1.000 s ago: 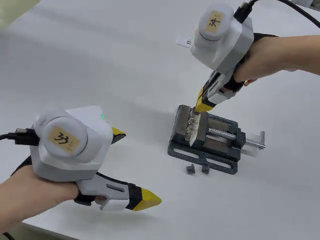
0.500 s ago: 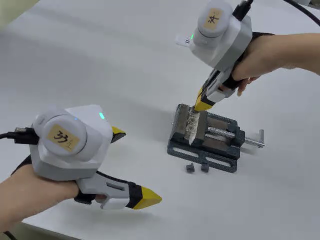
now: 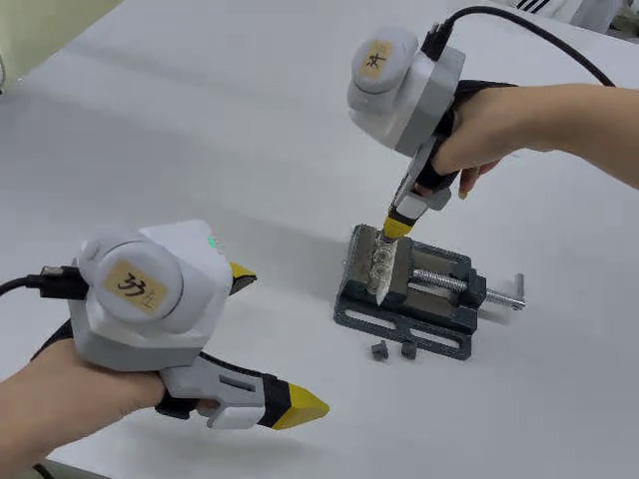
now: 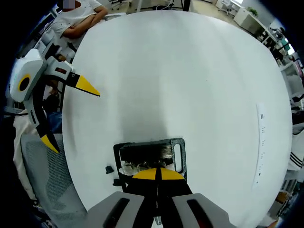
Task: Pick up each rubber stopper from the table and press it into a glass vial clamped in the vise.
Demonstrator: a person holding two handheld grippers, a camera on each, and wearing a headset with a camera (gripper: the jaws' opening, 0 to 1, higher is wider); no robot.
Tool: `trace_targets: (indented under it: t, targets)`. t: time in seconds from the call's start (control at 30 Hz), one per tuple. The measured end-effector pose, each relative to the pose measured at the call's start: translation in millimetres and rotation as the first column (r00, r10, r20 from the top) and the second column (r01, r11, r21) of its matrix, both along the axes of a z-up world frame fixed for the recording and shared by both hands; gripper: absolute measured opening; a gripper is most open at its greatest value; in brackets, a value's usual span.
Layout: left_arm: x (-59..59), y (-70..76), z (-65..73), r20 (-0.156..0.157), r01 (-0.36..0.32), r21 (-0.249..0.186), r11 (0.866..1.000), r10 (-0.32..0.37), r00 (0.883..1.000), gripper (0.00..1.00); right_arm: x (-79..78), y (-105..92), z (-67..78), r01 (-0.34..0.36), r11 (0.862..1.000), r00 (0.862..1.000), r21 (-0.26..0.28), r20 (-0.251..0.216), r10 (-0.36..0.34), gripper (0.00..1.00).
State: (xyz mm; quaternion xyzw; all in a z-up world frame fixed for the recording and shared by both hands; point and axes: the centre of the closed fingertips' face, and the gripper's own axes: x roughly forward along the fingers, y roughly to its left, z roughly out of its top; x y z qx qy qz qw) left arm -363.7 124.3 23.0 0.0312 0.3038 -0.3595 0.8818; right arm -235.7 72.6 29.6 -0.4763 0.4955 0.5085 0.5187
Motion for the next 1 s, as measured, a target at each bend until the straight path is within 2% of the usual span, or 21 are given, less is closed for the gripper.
trace_targets:
  t: [0.1,0.23,0.3,0.47,0.57,0.73,0.8,1.0]
  targets:
    - [-0.7,-1.6,4.9,0.008,0.001,0.002,1.000,-0.001,1.000,0.88,1.6,-2.6,0.2,-0.025,1.000,0.999,0.017,0.022,0.025,0.00]
    - [0.0,-4.3,7.4,0.013,0.004,-0.001,1.000,-0.004,1.000,0.88,3.6,-2.9,1.2,-0.046,0.997,0.999,0.059,0.006,0.046,0.00]
    - [-0.5,-6.4,10.1,0.020,0.008,-0.002,1.000,-0.008,1.000,0.88,0.2,-3.3,2.3,-0.082,0.992,0.997,0.092,0.002,0.082,0.00]
    - [-0.1,-8.3,14.0,0.024,0.009,-0.005,1.000,-0.009,1.000,0.88,0.6,-2.6,2.6,-0.073,0.985,0.997,0.157,-0.003,0.075,0.00]
    - [1.0,-9.1,14.7,0.028,0.013,-0.002,1.000,-0.013,1.000,0.88,-1.5,-2.4,3.6,-0.098,0.979,0.995,0.176,0.001,0.100,0.00]
    - [4.1,-12.2,17.5,0.036,0.014,-0.005,1.000,-0.014,0.999,0.88,3.7,2.3,1.9,-0.144,0.973,0.989,0.182,0.000,0.147,0.00]
    - [4.6,-12.9,19.0,0.040,0.013,-0.010,1.000,-0.012,0.999,0.88,2.0,0.0,1.9,-0.174,0.965,0.984,0.196,0.011,0.176,0.00]
    - [2.3,-14.0,18.2,0.038,0.020,-0.006,1.000,-0.020,0.999,0.88,0.7,-2.2,2.5,-0.158,0.955,0.987,0.252,0.016,0.160,0.00]
